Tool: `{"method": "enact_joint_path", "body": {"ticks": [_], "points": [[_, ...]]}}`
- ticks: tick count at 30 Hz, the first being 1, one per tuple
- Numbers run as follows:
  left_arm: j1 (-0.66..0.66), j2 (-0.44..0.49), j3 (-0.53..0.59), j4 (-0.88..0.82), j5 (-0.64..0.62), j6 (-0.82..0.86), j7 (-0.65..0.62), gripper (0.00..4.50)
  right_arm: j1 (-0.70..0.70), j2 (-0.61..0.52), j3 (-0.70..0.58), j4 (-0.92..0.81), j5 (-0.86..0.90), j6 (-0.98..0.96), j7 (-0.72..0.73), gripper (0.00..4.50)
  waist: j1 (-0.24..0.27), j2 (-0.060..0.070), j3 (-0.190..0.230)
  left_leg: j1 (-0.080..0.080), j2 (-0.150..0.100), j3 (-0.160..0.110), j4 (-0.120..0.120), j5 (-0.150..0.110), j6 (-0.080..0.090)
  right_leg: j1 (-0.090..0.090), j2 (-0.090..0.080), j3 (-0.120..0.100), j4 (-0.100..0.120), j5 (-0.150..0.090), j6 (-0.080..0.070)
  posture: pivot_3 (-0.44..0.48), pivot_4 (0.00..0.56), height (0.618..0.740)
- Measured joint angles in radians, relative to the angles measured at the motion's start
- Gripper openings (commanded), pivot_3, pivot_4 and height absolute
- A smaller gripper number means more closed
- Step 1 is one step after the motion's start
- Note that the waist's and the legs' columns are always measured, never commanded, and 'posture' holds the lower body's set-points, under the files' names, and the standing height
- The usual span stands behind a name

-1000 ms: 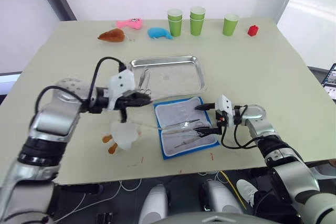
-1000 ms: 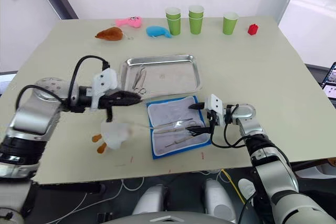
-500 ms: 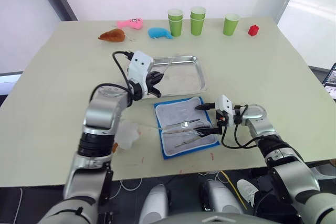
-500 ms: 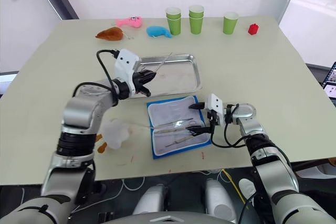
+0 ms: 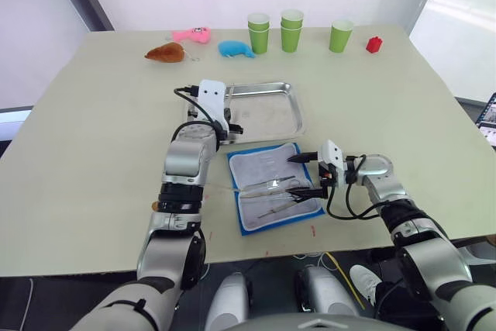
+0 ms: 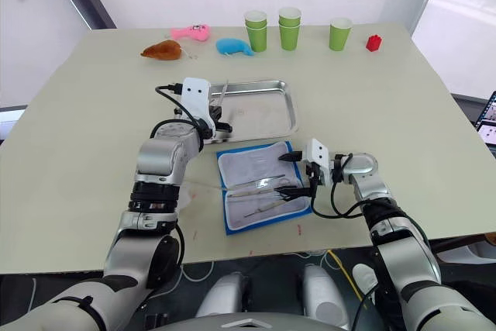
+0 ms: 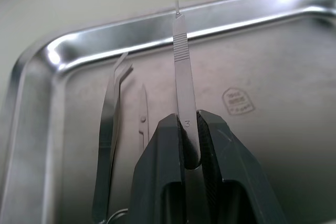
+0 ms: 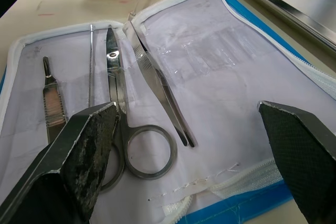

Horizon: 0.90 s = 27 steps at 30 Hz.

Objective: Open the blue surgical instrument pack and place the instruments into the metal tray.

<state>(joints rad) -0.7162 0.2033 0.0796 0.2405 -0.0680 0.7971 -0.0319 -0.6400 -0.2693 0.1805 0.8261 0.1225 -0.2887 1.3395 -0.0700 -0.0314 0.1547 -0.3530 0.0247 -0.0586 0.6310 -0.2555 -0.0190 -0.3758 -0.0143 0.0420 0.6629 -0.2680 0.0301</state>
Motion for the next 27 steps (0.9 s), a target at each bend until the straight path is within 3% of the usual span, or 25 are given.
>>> {"method": "enact_joint_path", "body": {"ticks": [17, 18, 22, 25, 27], "points": [[-0.007, -0.008, 0.02, 0.067, -0.004, -0.003, 0.026, 0.06, 0.0, 0.0, 0.0, 0.0, 0.0, 0.0, 0.0, 4.5, 0.0, 0.0, 0.0, 0.0, 0.0, 0.0, 0.0, 0.0, 0.0, 0.0, 0.0, 0.0, 0.0, 0.0, 0.0, 0.0, 0.15, 0.74], [-0.007, -0.009, 0.021, 0.067, -0.005, -0.003, 0.025, 0.93, 0.0, 0.0, 0.0, 0.0, 0.0, 0.0, 0.0, 4.5, 0.0, 0.0, 0.0, 0.0, 0.0, 0.0, 0.0, 0.0, 0.0, 0.0, 0.0, 0.0, 0.0, 0.0, 0.0, 0.0, 0.15, 0.74], [-0.007, -0.01, 0.022, 0.069, -0.005, -0.01, 0.022, 2.36, 0.0, 0.0, 0.0, 0.0, 0.0, 0.0, 0.0, 4.5, 0.0, 0.0, 0.0, 0.0, 0.0, 0.0, 0.0, 0.0, 0.0, 0.0, 0.0, 0.0, 0.0, 0.0, 0.0, 0.0, 0.15, 0.74], [-0.007, -0.009, 0.022, 0.076, -0.003, -0.024, 0.017, 3.67, 0.0, -0.001, 0.0, 0.0, 0.0, 0.0, 0.0, 4.5, 0.0, 0.0, 0.0, 0.0, 0.0, 0.0, 0.0, 0.0, -0.001, 0.0, 0.0, 0.0, 0.0, 0.0, 0.0, 0.0, 0.15, 0.74], [-0.007, -0.009, 0.022, 0.077, -0.002, -0.03, 0.017, 4.18, 0.0, -0.001, 0.0, 0.0, 0.0, 0.0, 0.0, 4.5, 0.0, 0.0, 0.0, 0.0, 0.0, 0.0, 0.0, 0.0, -0.001, 0.0, 0.0, 0.0, 0.0, 0.0, 0.0, 0.0, 0.15, 0.74]]}}
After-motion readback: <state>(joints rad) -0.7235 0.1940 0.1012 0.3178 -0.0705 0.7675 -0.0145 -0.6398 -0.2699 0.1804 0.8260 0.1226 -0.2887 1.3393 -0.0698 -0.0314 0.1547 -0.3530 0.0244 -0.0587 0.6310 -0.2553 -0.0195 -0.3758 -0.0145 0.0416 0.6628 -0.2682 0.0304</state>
